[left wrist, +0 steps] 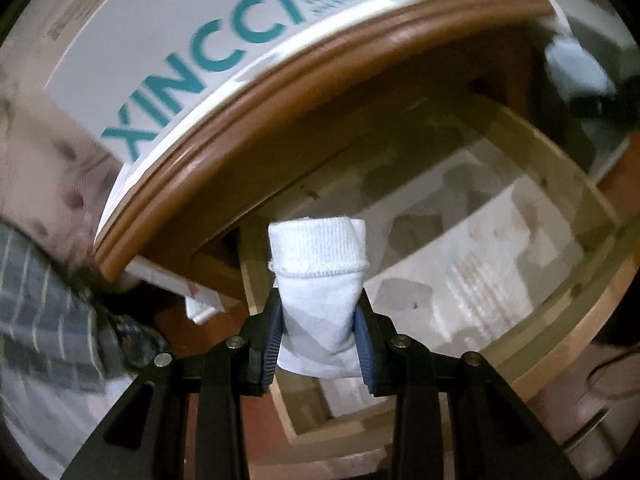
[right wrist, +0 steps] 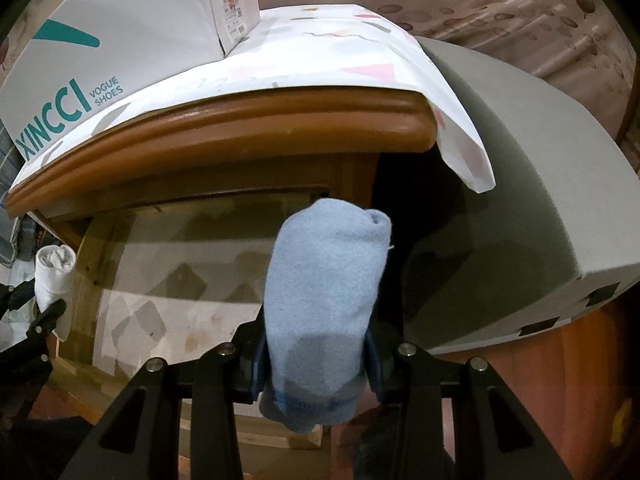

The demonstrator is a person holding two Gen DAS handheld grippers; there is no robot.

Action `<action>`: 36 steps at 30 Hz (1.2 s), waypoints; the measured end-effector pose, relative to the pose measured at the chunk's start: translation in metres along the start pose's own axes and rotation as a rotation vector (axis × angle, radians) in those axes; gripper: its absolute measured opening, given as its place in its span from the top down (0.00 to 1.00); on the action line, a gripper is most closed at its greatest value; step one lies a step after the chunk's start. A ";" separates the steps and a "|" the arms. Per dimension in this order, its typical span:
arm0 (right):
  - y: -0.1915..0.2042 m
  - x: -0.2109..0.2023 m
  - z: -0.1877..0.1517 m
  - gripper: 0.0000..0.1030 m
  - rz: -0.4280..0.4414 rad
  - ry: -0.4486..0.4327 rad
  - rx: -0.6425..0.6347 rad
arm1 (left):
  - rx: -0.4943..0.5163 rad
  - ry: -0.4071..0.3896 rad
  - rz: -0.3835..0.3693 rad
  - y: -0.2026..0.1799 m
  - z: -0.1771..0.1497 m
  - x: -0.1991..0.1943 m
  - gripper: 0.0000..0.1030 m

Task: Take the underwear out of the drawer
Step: 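Carry the white rolled underwear into the white box and open the left tool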

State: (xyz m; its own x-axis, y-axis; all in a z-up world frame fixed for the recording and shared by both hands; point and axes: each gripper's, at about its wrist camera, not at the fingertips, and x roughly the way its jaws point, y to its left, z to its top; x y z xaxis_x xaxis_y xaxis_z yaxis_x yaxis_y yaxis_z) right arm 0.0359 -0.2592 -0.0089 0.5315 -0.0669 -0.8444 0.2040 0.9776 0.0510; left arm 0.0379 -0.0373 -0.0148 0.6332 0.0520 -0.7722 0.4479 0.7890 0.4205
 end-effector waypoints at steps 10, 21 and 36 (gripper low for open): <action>0.001 0.001 0.001 0.62 0.004 0.003 -0.008 | -0.225 -0.039 -0.028 0.035 0.015 -0.042 0.71; 0.001 0.000 0.000 0.62 -0.001 -0.002 0.001 | -0.353 -0.089 -0.035 0.106 0.043 -0.108 0.71; -0.004 -0.001 0.002 0.62 -0.002 -0.002 0.019 | -0.345 -0.231 -0.021 0.189 0.171 -0.159 0.70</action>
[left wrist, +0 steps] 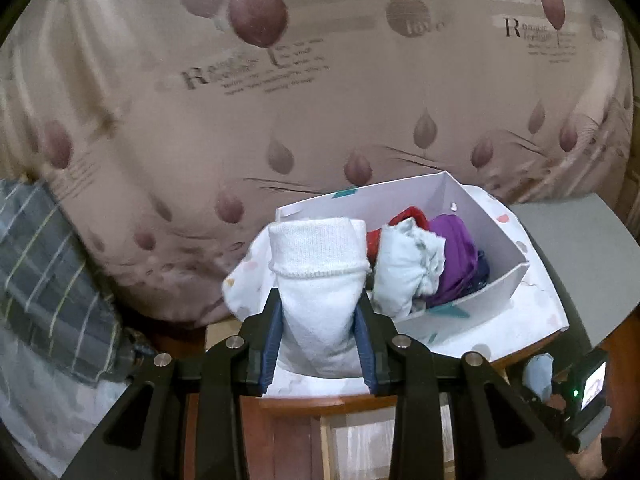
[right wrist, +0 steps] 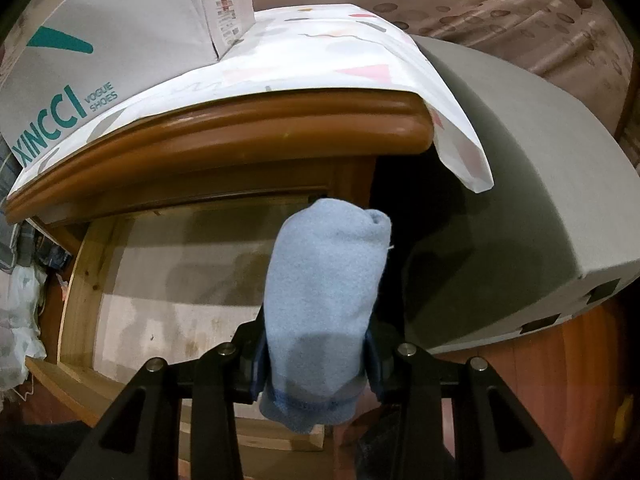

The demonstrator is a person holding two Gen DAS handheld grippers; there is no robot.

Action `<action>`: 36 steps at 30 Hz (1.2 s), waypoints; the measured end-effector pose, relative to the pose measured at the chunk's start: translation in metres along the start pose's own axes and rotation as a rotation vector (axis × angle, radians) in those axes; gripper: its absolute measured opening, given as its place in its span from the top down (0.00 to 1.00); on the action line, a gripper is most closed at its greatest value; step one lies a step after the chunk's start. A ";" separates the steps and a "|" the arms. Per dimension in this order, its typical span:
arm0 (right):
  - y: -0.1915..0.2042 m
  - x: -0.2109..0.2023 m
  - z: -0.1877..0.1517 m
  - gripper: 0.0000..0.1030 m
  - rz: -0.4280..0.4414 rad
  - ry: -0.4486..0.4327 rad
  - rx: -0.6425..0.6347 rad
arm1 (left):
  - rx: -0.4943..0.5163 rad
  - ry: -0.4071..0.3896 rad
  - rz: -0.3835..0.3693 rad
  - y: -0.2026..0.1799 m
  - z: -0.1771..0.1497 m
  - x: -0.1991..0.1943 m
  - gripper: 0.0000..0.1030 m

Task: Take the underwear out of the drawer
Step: 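Carry the white rolled underwear into the white box and open the left tool, then withdraw the left tool from the white box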

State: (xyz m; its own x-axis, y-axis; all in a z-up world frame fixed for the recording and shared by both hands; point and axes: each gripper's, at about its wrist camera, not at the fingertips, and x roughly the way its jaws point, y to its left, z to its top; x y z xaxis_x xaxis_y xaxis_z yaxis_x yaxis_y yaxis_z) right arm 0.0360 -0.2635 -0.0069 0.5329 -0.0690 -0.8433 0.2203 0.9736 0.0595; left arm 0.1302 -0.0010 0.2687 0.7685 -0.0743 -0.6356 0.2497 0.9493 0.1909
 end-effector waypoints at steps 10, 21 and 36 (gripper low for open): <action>-0.003 0.002 0.001 0.62 0.004 0.006 0.013 | -0.065 0.091 0.053 0.013 0.040 0.094 0.70; 0.001 0.006 0.001 0.62 0.007 0.025 -0.004 | -0.087 0.209 0.026 0.014 0.030 0.176 0.68; 0.005 0.010 0.000 0.62 0.009 0.036 -0.016 | -0.007 0.164 0.076 0.003 0.021 0.168 0.37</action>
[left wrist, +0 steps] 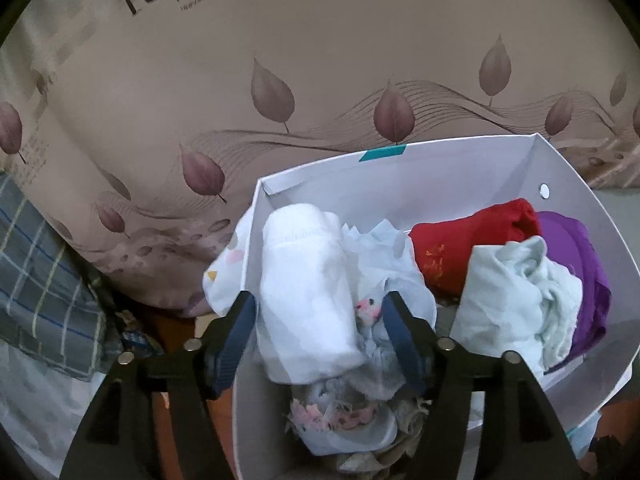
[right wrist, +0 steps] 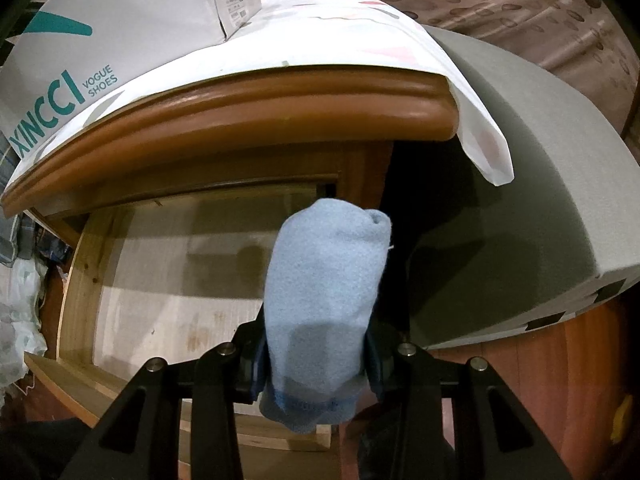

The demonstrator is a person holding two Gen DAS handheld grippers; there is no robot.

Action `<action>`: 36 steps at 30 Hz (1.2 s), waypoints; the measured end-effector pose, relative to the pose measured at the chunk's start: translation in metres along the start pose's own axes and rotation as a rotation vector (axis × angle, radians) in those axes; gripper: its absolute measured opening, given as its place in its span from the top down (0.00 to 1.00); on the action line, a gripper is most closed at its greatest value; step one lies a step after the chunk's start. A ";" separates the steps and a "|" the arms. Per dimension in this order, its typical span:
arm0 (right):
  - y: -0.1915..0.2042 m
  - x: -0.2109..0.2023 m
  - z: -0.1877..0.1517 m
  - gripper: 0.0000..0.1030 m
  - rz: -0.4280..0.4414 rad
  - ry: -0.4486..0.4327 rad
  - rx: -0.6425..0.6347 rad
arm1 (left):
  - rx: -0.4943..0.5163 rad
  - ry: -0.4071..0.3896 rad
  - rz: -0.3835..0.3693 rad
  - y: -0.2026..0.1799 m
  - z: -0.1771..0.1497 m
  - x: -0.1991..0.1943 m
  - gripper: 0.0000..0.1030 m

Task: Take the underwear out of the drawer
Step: 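Withdraw the left tool from the white box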

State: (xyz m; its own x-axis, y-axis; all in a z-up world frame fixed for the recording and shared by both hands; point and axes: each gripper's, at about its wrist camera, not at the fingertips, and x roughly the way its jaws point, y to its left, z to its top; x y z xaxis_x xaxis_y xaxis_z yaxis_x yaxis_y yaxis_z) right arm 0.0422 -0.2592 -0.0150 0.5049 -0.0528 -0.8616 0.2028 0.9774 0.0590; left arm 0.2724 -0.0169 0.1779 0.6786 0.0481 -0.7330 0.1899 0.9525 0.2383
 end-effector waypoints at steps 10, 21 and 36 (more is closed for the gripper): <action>0.000 -0.003 -0.001 0.62 -0.007 -0.017 -0.018 | -0.045 -0.147 0.031 0.012 -0.012 -0.074 0.27; 0.012 -0.004 -0.004 0.62 -0.028 -0.035 -0.056 | -0.128 -0.212 0.081 0.025 -0.122 -0.140 0.18; 0.026 -0.041 0.001 0.62 0.048 -0.089 -0.108 | -0.236 -0.047 0.122 0.012 -0.242 -0.048 0.18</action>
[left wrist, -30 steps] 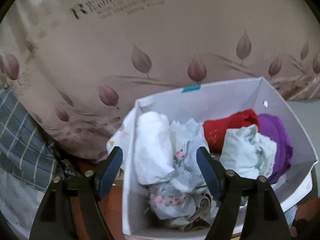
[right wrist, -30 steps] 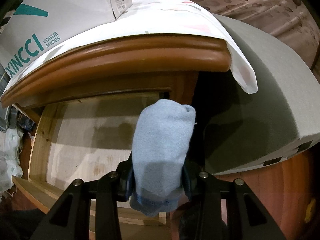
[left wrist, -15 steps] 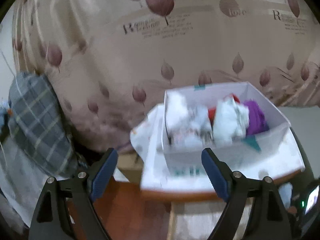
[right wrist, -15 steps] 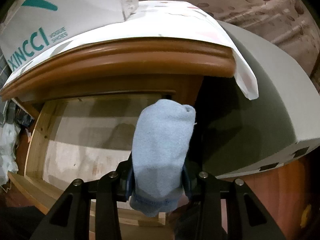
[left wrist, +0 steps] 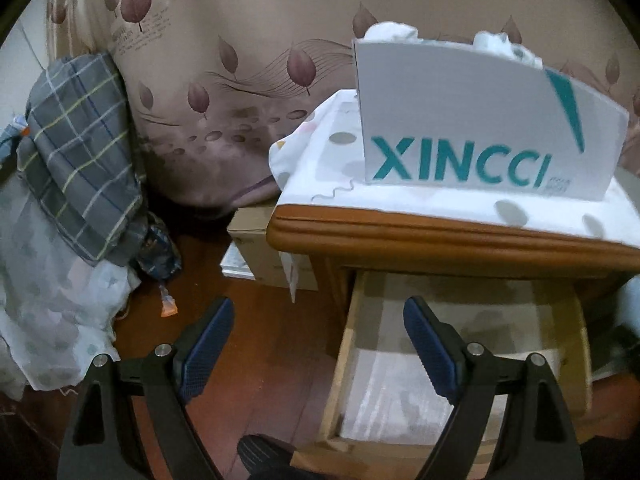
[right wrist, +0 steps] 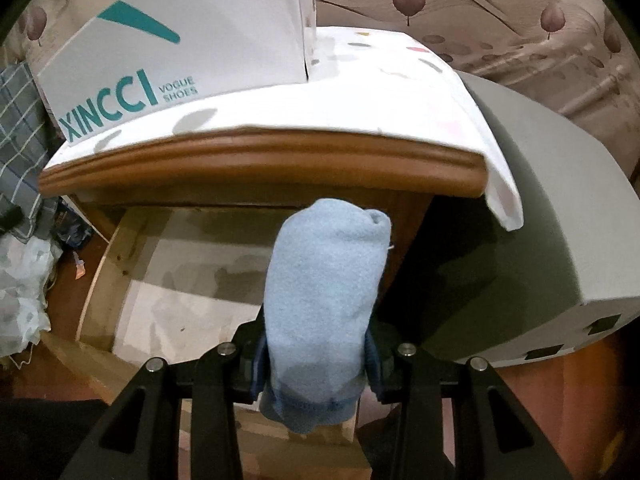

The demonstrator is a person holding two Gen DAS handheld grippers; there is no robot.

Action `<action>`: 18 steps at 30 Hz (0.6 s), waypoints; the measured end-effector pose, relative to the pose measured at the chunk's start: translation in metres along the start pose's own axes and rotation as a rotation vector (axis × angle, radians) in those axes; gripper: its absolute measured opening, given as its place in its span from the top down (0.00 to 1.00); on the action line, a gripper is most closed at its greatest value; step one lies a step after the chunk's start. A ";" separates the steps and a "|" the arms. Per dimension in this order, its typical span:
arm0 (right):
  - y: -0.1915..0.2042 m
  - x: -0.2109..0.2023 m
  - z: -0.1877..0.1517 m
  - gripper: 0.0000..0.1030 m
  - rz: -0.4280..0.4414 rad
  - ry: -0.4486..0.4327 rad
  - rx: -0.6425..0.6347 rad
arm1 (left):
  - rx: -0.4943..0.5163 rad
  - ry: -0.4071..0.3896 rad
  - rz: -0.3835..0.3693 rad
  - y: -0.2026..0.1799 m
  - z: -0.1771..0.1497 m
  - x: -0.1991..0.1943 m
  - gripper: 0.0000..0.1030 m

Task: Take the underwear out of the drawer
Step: 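Withdraw the left tool from the white box, then lower the light blue underwear into the white box and open the right tool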

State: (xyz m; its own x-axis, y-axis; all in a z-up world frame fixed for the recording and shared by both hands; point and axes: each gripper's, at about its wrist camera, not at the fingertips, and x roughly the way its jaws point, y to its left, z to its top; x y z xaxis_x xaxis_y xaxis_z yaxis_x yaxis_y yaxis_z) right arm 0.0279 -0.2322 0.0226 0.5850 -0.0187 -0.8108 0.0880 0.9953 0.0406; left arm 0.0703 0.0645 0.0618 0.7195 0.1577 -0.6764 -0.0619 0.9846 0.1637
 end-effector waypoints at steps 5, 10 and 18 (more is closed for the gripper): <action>0.002 -0.034 0.023 0.62 -0.017 -0.050 -0.038 | 0.046 0.018 0.043 -0.004 -0.007 0.011 0.18; 0.007 -0.075 0.068 0.62 -0.020 -0.117 -0.078 | 0.007 0.033 0.045 0.009 -0.012 0.018 0.18; 0.030 -0.127 0.142 0.62 -0.047 -0.248 -0.145 | -0.021 0.056 0.049 0.019 -0.012 0.024 0.17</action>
State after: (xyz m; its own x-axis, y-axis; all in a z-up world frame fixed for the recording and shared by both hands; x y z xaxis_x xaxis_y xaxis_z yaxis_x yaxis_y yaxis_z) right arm 0.0708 -0.2131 0.2094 0.7639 -0.0698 -0.6416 0.0140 0.9957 -0.0917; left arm 0.0777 0.0883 0.0402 0.6753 0.2092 -0.7072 -0.1114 0.9769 0.1827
